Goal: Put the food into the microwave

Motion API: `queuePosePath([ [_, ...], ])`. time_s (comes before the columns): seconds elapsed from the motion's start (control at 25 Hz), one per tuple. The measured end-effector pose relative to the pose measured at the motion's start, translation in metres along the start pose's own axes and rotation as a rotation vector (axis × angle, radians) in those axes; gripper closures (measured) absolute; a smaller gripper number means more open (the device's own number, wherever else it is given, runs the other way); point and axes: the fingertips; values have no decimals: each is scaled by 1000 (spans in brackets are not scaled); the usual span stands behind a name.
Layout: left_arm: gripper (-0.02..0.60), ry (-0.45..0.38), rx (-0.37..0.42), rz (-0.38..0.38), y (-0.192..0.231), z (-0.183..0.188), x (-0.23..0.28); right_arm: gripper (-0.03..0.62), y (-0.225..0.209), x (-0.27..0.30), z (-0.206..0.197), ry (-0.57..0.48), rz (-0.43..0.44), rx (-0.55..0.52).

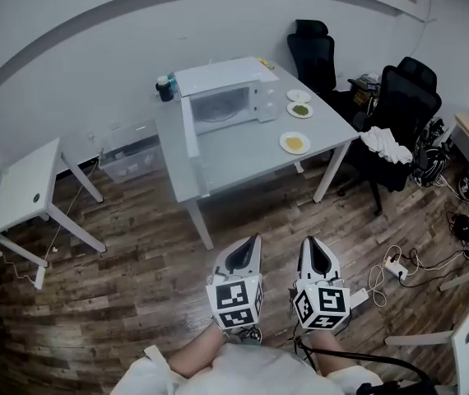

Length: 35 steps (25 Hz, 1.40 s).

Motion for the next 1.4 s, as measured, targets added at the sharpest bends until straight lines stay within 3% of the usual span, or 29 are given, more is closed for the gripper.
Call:
queuePosePath([
  [0.72, 272, 61, 25, 3, -13, -41, 59, 576, -47, 59, -34, 30, 6, 40],
  [1.4, 272, 59, 25, 32, 1, -49, 237, 576, -105, 227, -44, 16, 30, 37],
])
Point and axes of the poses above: the fingertips, and each gripper's own axes: x forward along the fingers, y to its left, z out of its top, and after that the axes turned 13 degrees about -y, right-handed
